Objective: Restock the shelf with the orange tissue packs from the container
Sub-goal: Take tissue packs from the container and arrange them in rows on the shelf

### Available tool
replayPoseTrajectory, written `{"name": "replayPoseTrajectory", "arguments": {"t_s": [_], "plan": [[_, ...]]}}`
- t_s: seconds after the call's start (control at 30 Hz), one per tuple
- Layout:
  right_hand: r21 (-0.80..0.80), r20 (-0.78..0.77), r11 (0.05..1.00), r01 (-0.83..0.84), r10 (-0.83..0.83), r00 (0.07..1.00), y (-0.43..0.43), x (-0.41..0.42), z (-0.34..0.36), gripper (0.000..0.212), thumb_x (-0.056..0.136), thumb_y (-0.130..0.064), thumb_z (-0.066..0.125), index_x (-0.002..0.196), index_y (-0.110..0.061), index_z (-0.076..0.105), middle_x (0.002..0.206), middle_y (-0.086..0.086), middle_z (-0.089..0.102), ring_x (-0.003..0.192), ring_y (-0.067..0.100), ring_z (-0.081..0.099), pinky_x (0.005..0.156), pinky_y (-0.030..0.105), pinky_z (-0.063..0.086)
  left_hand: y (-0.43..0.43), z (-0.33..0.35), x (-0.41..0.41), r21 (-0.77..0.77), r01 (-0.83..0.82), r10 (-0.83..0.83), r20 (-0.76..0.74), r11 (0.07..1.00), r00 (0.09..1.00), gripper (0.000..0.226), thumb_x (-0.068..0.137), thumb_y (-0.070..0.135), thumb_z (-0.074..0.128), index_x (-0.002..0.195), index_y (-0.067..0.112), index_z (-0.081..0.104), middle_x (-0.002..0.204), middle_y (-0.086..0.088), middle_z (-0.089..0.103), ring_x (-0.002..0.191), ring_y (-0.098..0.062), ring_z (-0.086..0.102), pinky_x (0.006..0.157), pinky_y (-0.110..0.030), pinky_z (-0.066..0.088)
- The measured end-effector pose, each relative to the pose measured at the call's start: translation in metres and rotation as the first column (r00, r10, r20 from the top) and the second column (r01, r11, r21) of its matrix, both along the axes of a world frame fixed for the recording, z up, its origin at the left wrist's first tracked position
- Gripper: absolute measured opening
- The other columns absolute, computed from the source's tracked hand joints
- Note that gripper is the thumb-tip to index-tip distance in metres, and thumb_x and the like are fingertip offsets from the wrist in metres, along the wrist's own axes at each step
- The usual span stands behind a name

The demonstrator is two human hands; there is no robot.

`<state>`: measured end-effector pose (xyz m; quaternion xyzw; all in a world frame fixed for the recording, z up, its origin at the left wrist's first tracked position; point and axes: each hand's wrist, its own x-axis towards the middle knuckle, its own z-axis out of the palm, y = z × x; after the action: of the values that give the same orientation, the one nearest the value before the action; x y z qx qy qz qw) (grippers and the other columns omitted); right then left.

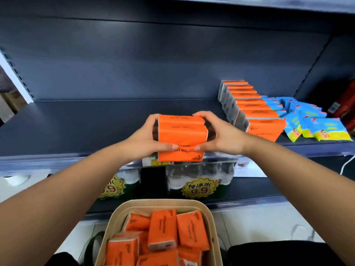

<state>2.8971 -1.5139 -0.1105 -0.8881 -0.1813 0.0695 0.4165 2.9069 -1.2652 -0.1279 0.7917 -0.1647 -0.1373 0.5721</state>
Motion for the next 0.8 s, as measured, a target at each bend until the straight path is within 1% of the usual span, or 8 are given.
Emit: {"name": "replayPoseTrajectory", "arguments": {"t_s": [0.1, 0.17, 0.27, 0.33, 0.43, 0.57, 0.73, 0.8], "plan": [[-0.107, 0.074, 0.992, 0.064, -0.056, 0.996, -0.012, 0.024, 0.013, 0.089, 0.066, -0.017, 0.089, 0.137, -0.026, 0.036, 0.125, -0.003, 0.054, 0.115, 0.010, 0.055, 0.102, 0.028, 0.044, -0.021, 0.002, 0.029, 0.075, -0.050, 0.045, 0.070, 0.996, 0.997, 0.088, 0.067, 0.023, 0.088, 0.136, 0.028, 0.033, 0.122, 0.008, 0.058, 0.116, -0.009, 0.056, 0.098, -0.031, 0.048], [-0.281, 0.177, 0.952, 0.120, -0.071, 0.982, -0.020, 0.041, 0.018, 0.093, 0.064, -0.023, 0.089, 0.139, -0.020, 0.035, 0.130, 0.002, 0.049, 0.121, 0.016, 0.049, 0.105, 0.028, 0.038, -0.037, 0.000, 0.045, 0.121, -0.095, 0.081, 0.111, 0.988, 0.990, 0.092, 0.067, 0.026, 0.088, 0.139, 0.027, 0.031, 0.122, 0.009, 0.056, 0.116, -0.010, 0.053, 0.096, -0.026, 0.043], [-0.595, 0.260, 0.774, 0.216, -0.069, 0.963, -0.025, 0.059, 0.017, 0.095, 0.064, -0.040, 0.085, 0.141, -0.022, 0.034, 0.134, 0.006, 0.044, 0.127, 0.027, 0.042, 0.107, 0.038, 0.035, -0.060, -0.008, 0.063, 0.170, -0.101, 0.085, 0.095, 0.980, 0.992, 0.094, 0.068, 0.026, 0.088, 0.141, 0.022, 0.029, 0.122, 0.006, 0.054, 0.117, -0.014, 0.052, 0.092, -0.024, 0.039], [-0.728, 0.264, 0.637, 0.252, -0.079, 0.961, -0.026, 0.066, 0.015, 0.088, 0.068, -0.044, 0.079, 0.141, -0.024, 0.033, 0.137, 0.003, 0.040, 0.131, 0.028, 0.037, 0.107, 0.045, 0.031, -0.074, -0.015, 0.073, 0.197, -0.095, 0.082, 0.076, 0.976, 0.994, 0.095, 0.069, 0.025, 0.087, 0.143, 0.021, 0.027, 0.120, 0.006, 0.051, 0.115, -0.013, 0.050, 0.091, -0.024, 0.038], [-0.795, 0.279, 0.537, 0.282, -0.089, 0.956, -0.028, 0.073, 0.015, 0.084, 0.076, -0.039, 0.071, 0.145, -0.022, 0.027, 0.141, 0.004, 0.034, 0.134, 0.028, 0.031, 0.107, 0.049, 0.024, -0.089, -0.021, 0.088, 0.199, -0.116, 0.102, 0.083, 0.973, 0.991, 0.099, 0.069, 0.026, 0.087, 0.145, 0.022, 0.024, 0.122, 0.005, 0.050, 0.117, -0.015, 0.049, 0.094, -0.027, 0.039], [-0.844, 0.358, 0.434, 0.315, 0.020, 0.933, -0.030, 0.083, 0.014, 0.089, 0.082, -0.031, 0.065, 0.152, -0.025, 0.009, 0.149, 0.005, 0.024, 0.135, 0.029, 0.027, 0.105, 0.051, 0.023, -0.105, -0.021, 0.114, 0.252, -0.142, 0.114, 0.124, 0.957, 0.986, 0.100, 0.068, 0.031, 0.087, 0.146, 0.023, 0.024, 0.128, 0.003, 0.051, 0.118, -0.017, 0.049, 0.100, -0.031, 0.041], [-0.862, 0.427, 0.324, 0.391, 0.048, 0.903, -0.032, 0.108, 0.010, 0.079, 0.089, -0.022, 0.059, 0.152, -0.023, 0.011, 0.145, 0.008, 0.032, 0.134, 0.030, 0.029, 0.106, 0.049, 0.024, -0.130, -0.021, 0.148, 0.271, -0.171, 0.129, 0.164, 0.947, 0.978, 0.099, 0.069, 0.029, 0.086, 0.147, 0.022, 0.025, 0.131, 0.000, 0.052, 0.119, -0.019, 0.051, 0.097, -0.030, 0.041], [-0.847, 0.460, 0.316, 0.427, 0.034, 0.887, -0.036, 0.119, 0.011, 0.072, 0.092, -0.022, 0.055, 0.151, -0.023, 0.015, 0.145, 0.007, 0.032, 0.135, 0.029, 0.027, 0.105, 0.048, 0.024, -0.141, -0.023, 0.159, 0.263, -0.196, 0.155, 0.169, 0.945, 0.973, 0.100, 0.071, 0.029, 0.085, 0.148, 0.022, 0.023, 0.132, -0.001, 0.051, 0.120, -0.021, 0.050, 0.100, -0.033, 0.042]]}}
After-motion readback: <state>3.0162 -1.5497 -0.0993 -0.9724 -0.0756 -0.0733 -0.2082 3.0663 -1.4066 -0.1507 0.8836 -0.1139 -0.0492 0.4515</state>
